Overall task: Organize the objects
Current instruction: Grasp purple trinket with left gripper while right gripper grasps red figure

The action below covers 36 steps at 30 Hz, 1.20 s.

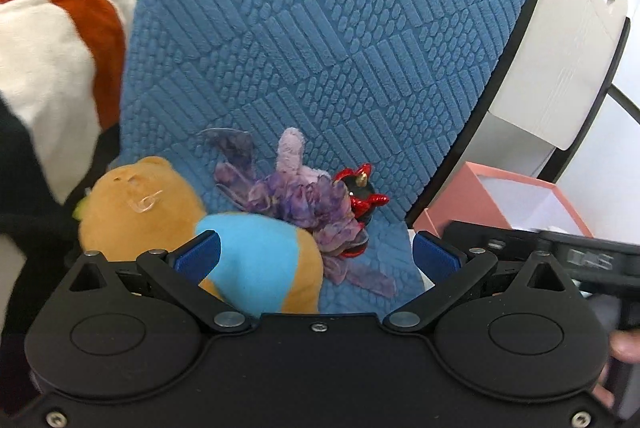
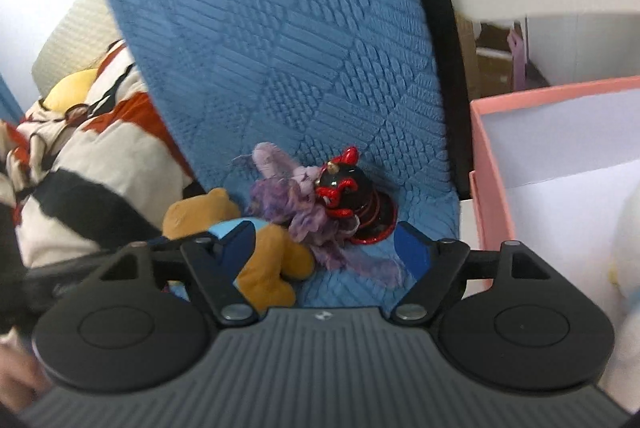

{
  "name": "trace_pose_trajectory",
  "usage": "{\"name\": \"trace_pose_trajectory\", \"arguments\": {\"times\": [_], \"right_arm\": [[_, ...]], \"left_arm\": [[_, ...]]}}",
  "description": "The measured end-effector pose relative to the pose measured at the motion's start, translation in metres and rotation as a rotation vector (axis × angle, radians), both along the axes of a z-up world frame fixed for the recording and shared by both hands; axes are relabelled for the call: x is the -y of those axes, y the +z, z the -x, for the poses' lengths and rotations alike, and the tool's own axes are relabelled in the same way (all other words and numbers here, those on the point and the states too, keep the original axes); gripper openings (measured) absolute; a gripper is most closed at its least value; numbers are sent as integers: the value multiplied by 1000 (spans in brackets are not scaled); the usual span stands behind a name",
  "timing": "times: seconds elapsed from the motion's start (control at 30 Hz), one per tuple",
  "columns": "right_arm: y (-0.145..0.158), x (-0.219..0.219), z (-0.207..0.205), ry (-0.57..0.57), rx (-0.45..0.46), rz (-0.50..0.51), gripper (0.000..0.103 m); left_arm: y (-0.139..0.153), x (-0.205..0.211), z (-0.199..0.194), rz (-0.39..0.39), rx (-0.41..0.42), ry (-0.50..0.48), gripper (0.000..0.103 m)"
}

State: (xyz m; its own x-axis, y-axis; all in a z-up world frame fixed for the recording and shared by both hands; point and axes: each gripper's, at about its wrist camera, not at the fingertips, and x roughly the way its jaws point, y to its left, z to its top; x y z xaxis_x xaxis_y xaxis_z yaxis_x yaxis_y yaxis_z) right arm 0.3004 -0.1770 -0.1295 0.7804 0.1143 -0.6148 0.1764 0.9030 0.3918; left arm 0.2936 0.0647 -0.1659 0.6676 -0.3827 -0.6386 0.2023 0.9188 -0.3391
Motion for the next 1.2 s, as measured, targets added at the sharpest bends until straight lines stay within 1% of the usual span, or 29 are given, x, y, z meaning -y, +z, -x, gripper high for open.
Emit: {"name": "trace_pose_trajectory", "arguments": {"times": [0.07, 0.2, 0.27, 0.4, 0.53, 0.67, 0.77, 0.8, 0.87, 0.93, 0.97, 1.0, 1.03, 1.13, 1.2], "right_arm": [[-9, 6, -16, -8, -21, -34, 74], [-21, 14, -40, -26, -35, -88, 74], [-26, 17, -49, -20, -44, -111, 74], [-33, 20, -67, -9, -53, -98, 74], [-45, 24, -85, 8, -81, -141, 69], [-50, 24, -98, 23, -93, -146, 67], [-55, 23, -108, 27, -100, -148, 63], [-56, 21, -110, 27, -104, -134, 62], [-58, 21, -112, 23, -114, -108, 57], [-65, 24, -114, 23, -129, -136, 58], [-68, 27, -114, 20, -126, -155, 58], [-69, 29, -114, 20, -122, -167, 58], [-69, 29, -115, 24, -125, -169, 58], [-67, 29, -116, 37, -130, -161, 58], [-67, 30, -116, 37, -127, -157, 57]], "left_arm": [[-4, 1, -11, 2, 6, -11, 102], [-13, 3, -35, -22, -18, -36, 99], [-17, 6, -44, -19, -24, -58, 98], [-23, 7, -57, 14, -50, -78, 95], [-30, 8, -71, 24, -64, -82, 92], [-37, 9, -83, 27, -80, -86, 90], [-45, 10, -94, 32, -113, -94, 86], [-48, 11, -98, 31, -126, -100, 84], [-53, 13, -102, 23, -146, -112, 81], [-56, 17, -104, 16, -154, -130, 74], [-57, 18, -105, 15, -155, -141, 72], [-57, 20, -106, 9, -154, -143, 68], [-58, 21, -107, 1, -157, -139, 62], [-62, 22, -110, -10, -173, -113, 51], [-63, 22, -110, -3, -174, -120, 48]]}}
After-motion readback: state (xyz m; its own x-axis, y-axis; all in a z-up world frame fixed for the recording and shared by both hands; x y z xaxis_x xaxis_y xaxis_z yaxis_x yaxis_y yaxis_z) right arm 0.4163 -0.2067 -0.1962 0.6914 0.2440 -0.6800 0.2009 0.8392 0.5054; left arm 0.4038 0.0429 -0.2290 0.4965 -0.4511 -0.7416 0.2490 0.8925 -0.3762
